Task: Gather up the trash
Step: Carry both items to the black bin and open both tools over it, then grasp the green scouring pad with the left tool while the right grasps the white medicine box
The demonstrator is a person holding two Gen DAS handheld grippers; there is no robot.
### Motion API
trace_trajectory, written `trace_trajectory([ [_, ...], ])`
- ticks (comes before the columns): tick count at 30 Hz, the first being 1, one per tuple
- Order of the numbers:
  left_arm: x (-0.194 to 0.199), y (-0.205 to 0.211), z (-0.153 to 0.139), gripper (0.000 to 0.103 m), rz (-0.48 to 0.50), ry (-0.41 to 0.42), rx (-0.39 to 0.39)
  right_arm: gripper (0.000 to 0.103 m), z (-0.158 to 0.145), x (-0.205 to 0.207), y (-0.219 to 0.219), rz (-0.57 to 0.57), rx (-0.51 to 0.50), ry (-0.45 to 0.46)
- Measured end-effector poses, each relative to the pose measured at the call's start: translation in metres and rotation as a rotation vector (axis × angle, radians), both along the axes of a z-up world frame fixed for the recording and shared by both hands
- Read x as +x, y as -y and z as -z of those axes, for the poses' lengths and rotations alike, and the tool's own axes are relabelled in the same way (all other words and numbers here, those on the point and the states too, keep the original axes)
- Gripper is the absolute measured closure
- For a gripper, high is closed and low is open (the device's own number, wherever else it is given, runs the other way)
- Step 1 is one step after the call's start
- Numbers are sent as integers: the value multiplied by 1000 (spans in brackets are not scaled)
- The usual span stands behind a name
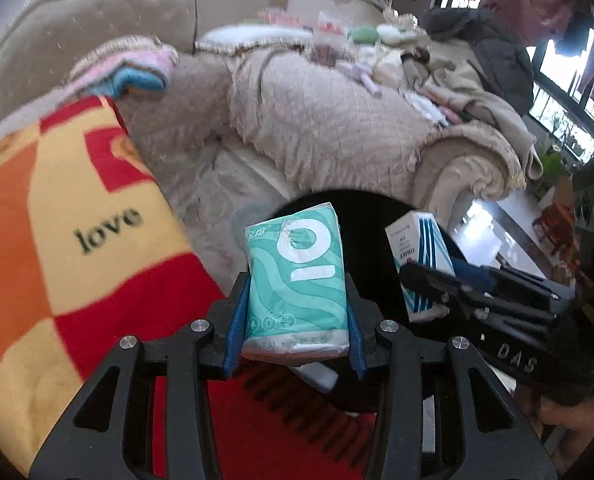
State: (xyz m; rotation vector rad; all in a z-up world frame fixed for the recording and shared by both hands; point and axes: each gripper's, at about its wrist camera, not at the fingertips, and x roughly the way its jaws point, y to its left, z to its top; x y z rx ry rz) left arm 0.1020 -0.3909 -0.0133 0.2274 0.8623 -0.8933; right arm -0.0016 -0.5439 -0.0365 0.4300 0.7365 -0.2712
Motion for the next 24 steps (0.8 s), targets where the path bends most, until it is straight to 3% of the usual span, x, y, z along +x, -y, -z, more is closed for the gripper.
trace_trajectory([
  [2, 0, -2, -1, 53, -2, 0, -10, 71, 2, 0, 4, 16, 28, -3],
  [5, -1, -3, -1, 47, -3, 4, -13, 51, 3, -2, 10, 40, 68, 11],
  [14, -8, -18, -3, 46, -41, 21, -6, 51, -4, -3, 8, 82, 49, 31],
  [20, -17, -85, -8, 46, -149, -9, -37, 51, -12, 5, -13, 53, 42, 63],
  [24, -20, -151, -20, 46, -281, -2, -42, 51, -18, 15, -38, -5, 36, 80],
])
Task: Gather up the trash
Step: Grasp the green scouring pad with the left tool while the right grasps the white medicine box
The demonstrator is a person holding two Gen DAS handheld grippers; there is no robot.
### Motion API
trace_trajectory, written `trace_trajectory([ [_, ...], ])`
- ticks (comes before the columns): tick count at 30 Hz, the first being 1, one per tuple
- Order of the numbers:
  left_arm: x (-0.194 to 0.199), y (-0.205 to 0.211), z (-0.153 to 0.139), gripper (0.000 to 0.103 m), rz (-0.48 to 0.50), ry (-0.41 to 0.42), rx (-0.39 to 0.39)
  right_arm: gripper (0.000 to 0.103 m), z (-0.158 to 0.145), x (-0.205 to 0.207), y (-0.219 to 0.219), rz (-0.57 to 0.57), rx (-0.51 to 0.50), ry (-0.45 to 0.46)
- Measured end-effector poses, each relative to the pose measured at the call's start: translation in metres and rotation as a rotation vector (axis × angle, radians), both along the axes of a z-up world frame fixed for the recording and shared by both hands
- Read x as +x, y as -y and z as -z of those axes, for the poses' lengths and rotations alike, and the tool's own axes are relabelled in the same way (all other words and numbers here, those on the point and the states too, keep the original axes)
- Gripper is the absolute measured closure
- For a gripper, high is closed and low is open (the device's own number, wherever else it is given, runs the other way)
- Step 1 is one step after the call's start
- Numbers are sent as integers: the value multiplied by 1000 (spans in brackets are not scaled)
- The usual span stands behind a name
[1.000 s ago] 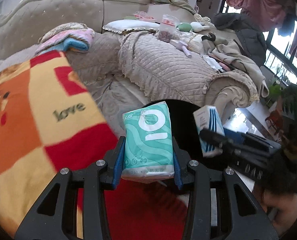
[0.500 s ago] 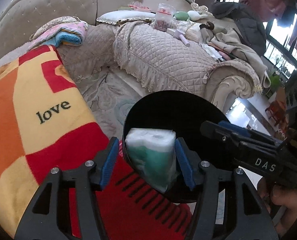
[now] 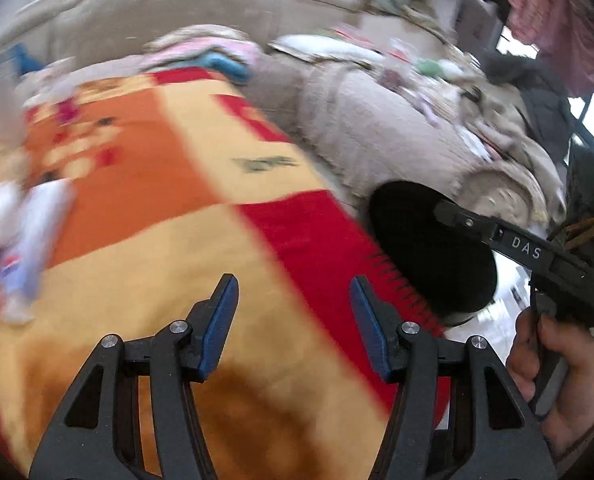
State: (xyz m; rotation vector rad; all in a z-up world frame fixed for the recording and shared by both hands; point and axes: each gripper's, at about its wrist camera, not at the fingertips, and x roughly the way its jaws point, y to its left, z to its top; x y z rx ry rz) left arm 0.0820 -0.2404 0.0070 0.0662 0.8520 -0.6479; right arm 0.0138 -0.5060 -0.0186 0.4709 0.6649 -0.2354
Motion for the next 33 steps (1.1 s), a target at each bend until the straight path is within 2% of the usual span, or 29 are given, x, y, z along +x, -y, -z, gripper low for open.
trace_trajectory([
  [3, -2, -60, -15, 46, -116, 18, -10, 51, -4, 10, -29, -67, -20, 5],
  [9, -8, -177, -35, 45, -352, 53, 27, 51, -8, 29, -94, -245, -92, 11],
  [12, -9, -234, -36, 42, -478, 74, 54, 51, -8, 38, -130, -353, -126, 15],
  [13, -8, -251, -33, 37, -521, 69, 51, 51, -7, 40, -140, -377, -139, 13],
  [15, -3, -274, -25, 37, -571, 34, 30, 51, -5, 44, -159, -427, -173, 5],
  [18, 7, -286, -9, 37, -570, -39, -27, 51, 0, 49, -179, -477, -216, -6],
  [21, 19, -276, 7, 37, -550, -90, -90, 51, 5, 52, -191, -503, -240, -21],
  [25, 36, -272, 17, 37, -592, -112, -86, 51, 7, 54, -197, -515, -249, -29],
  [28, 38, -277, 22, 38, -609, -133, -134, 51, 4, 54, -200, -519, -245, -15],
  [31, 34, -278, 22, 63, -591, -112, -124, 51, -1, 55, -205, -539, -209, 24],
  [33, 27, -285, 18, 73, -578, -93, -133, 51, -5, 56, -212, -563, -181, 58],
])
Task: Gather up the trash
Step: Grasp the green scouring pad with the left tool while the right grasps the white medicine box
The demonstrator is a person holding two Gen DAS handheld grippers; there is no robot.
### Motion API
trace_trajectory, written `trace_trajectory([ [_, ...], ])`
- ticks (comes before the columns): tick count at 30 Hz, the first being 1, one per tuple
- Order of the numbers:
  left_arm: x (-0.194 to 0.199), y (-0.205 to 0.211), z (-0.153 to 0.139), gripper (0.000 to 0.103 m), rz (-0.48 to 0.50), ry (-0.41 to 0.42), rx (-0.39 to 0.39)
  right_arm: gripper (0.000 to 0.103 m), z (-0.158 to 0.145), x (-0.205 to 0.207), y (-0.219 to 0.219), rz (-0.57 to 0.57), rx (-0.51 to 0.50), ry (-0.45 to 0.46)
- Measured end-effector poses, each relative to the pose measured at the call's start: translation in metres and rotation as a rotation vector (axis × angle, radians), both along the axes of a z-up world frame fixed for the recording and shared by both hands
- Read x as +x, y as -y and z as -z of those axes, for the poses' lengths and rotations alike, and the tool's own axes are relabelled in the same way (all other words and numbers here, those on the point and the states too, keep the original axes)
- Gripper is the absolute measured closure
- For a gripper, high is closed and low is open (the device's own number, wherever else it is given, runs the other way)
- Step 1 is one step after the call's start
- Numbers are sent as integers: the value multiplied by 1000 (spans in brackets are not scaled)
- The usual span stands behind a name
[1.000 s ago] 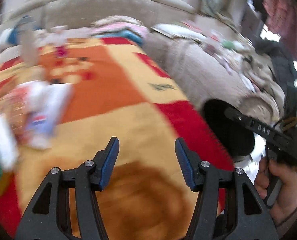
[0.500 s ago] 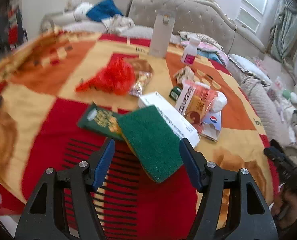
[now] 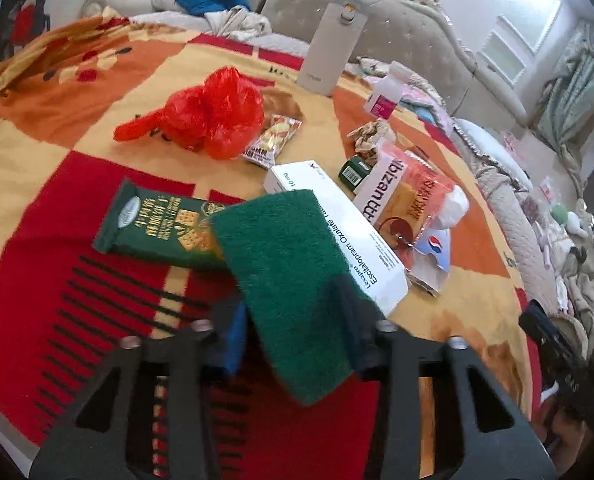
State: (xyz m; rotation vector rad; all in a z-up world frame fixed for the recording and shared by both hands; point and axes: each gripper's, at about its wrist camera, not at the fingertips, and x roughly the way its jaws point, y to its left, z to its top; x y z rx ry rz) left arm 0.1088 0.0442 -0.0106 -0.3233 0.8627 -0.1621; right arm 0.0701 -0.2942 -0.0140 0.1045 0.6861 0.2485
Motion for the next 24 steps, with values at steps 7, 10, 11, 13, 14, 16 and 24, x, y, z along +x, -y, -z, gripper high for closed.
trace_trajectory([
  [7, -23, -27, -14, 82, 3, 63, 2, 51, -5, 14, -34, -61, 79, 32],
  [10, -32, -40, -16, 83, 2, 73, -6, 51, 1, 32, -48, -71, 125, -16],
  [11, -35, -43, -15, 83, 4, 68, -17, 51, 4, 39, -52, -75, 138, -38],
  [13, -35, -46, -11, 82, 22, 60, -23, 51, 6, 51, -61, -64, 125, -61],
  [14, -35, -47, -9, 82, 24, 59, -22, 51, 6, 56, -65, -67, 127, -70],
  [16, -33, -47, -3, 82, 29, 50, -24, 51, 6, 69, -73, -57, 130, -85],
  [24, -30, -47, -1, 78, 29, 57, -26, 47, 16, 118, -104, 8, 38, -171],
])
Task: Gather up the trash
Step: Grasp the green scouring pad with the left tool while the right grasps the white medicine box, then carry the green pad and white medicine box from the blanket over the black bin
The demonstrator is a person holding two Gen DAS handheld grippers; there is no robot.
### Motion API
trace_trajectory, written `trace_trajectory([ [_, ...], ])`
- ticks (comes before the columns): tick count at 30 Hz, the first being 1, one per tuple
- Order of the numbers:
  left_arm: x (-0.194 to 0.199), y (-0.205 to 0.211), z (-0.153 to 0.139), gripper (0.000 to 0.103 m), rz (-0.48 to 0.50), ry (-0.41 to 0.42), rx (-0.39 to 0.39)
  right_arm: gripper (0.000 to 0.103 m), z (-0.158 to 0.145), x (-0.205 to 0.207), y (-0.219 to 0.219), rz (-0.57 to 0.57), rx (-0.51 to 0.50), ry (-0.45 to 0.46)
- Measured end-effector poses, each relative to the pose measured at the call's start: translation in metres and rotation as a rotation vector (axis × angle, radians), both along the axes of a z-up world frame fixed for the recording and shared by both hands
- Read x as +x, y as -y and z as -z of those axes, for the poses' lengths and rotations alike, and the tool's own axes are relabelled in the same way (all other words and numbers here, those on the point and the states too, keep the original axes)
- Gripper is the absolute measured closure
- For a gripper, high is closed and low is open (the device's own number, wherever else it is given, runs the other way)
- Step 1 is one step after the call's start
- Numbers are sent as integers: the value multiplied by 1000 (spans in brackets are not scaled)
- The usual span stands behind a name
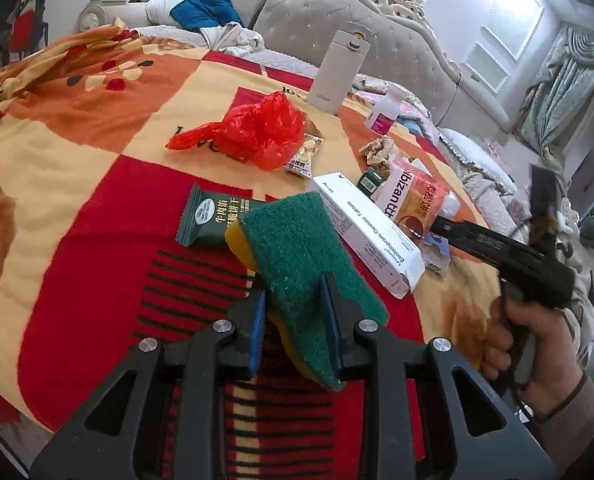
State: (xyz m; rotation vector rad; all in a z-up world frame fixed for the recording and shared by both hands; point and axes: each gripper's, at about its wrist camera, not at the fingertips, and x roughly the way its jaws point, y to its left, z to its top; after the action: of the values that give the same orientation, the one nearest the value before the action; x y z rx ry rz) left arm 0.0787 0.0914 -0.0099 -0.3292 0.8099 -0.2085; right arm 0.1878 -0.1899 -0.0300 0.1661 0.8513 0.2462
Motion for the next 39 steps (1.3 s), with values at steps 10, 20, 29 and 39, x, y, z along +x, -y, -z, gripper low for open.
trace_trajectory([
  [10, 4, 1, 10, 44, 20, -72, -95, 50, 1, 5, -12, -21, -120, -12],
  [20, 1, 22, 5, 75, -21, -37, 4, 54, -19, -49, 34, -44, -104, 37],
  [29, -26, 29, -26, 88, 89, 45, -33, 54, 1, -99, 86, -29, 37, 42],
  [39, -11, 81, -44, 88, 193, 57, -47, 54, -14, -120, 100, -5, 63, 105],
])
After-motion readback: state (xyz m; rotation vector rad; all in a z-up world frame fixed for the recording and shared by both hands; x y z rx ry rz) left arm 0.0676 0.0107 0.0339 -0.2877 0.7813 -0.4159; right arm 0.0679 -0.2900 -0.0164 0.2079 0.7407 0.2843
